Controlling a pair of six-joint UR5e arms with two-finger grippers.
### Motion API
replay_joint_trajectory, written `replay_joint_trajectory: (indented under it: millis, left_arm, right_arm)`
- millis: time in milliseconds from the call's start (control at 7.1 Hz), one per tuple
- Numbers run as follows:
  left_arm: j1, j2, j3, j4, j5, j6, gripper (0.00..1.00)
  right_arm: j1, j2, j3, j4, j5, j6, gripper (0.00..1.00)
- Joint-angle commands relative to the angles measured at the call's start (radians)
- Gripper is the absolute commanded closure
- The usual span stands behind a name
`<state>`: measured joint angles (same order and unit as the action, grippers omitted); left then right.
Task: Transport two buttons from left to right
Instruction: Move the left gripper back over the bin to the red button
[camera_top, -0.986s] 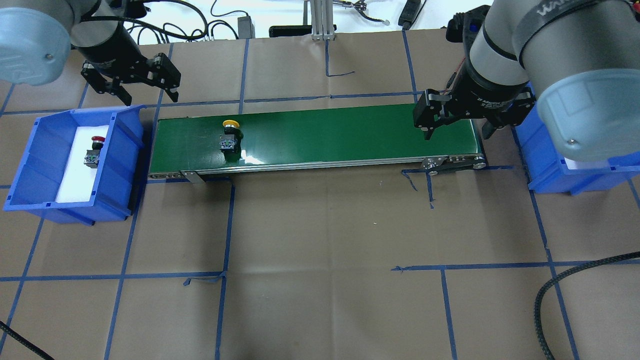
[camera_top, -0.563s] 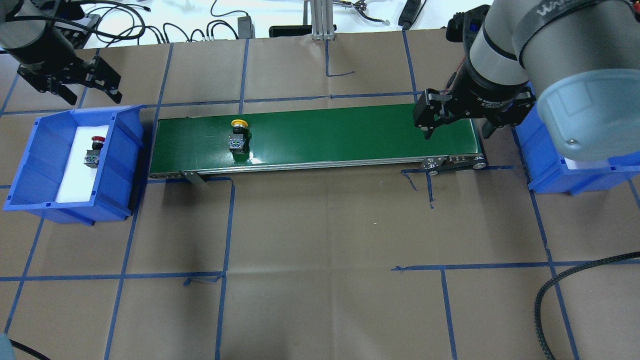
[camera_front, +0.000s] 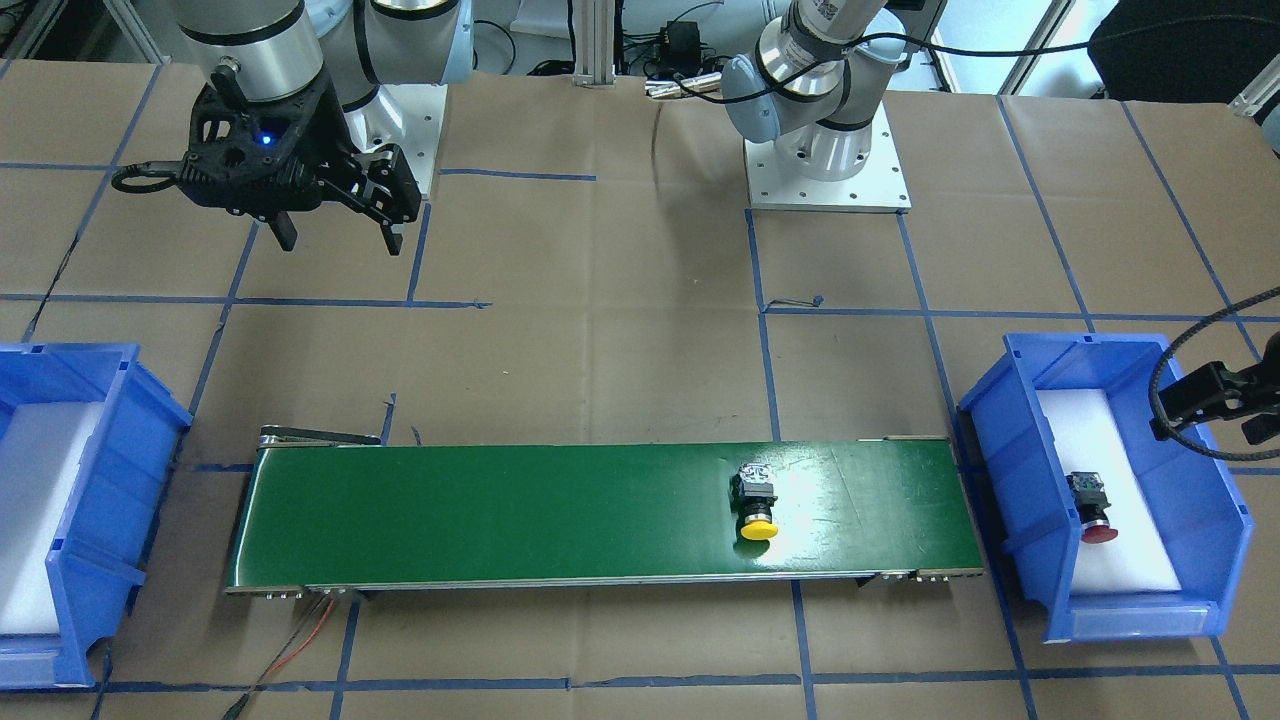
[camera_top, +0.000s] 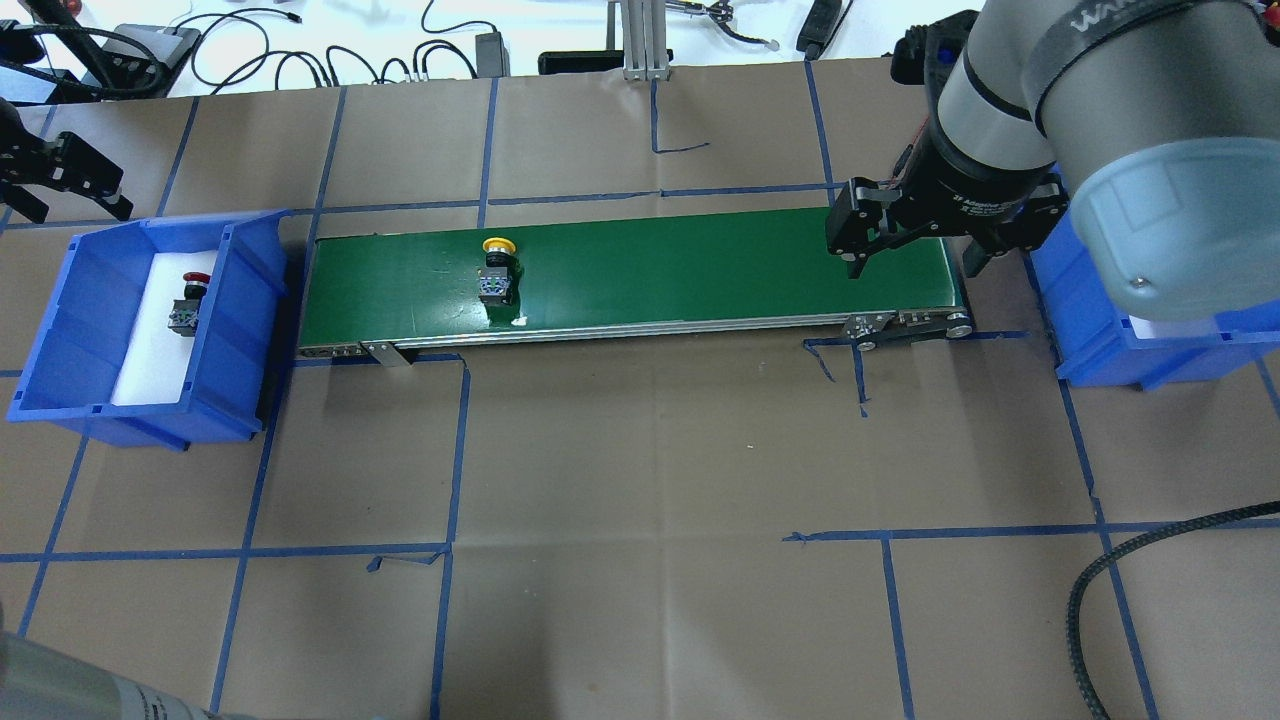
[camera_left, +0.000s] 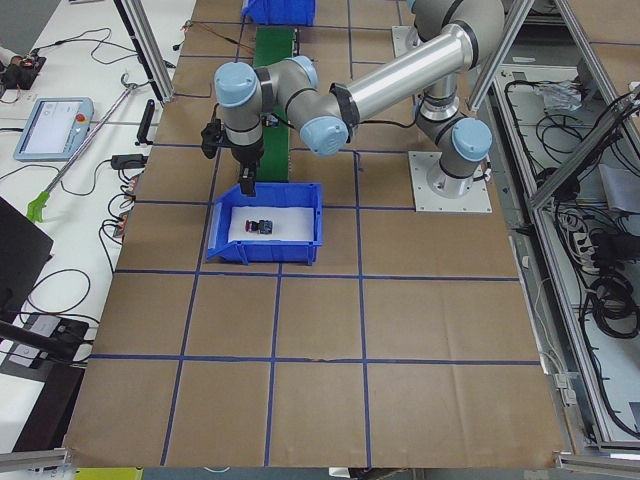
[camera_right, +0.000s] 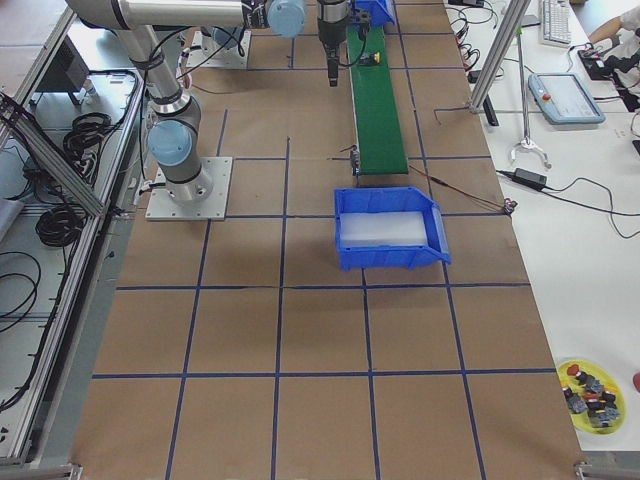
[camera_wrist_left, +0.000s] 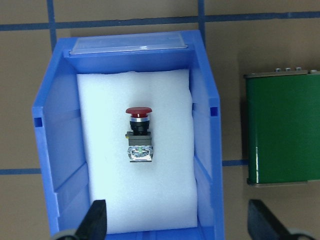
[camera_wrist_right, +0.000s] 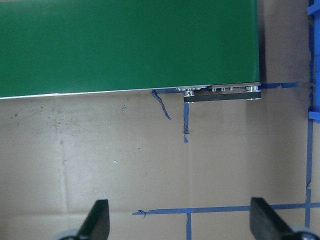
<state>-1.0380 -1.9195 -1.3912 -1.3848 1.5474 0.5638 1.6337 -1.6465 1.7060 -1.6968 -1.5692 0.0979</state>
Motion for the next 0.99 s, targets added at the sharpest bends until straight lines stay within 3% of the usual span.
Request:
replay_joint_trajectory:
  millis: [0,282,845]
  left_arm:
    - [0.000,-0.059,-0.015,0.100,-0.003,-0.004,0.01]
    - [-0.002,-0.104,-0.054,0.183,-0.007,-0.005,0.01]
    - [-0.004,-0.174,-0.222,0.470,-0.007,-0.007,0.01]
  right_arm:
    - [0.000,0.001,0.000,-0.001,0.000,-0.001,0.00]
    - [0.000,0.001,0.000,0.000,0.000,-0.001,0.00]
    - [0.000,0.001,0.000,0.002,0.000,-0.003,0.00]
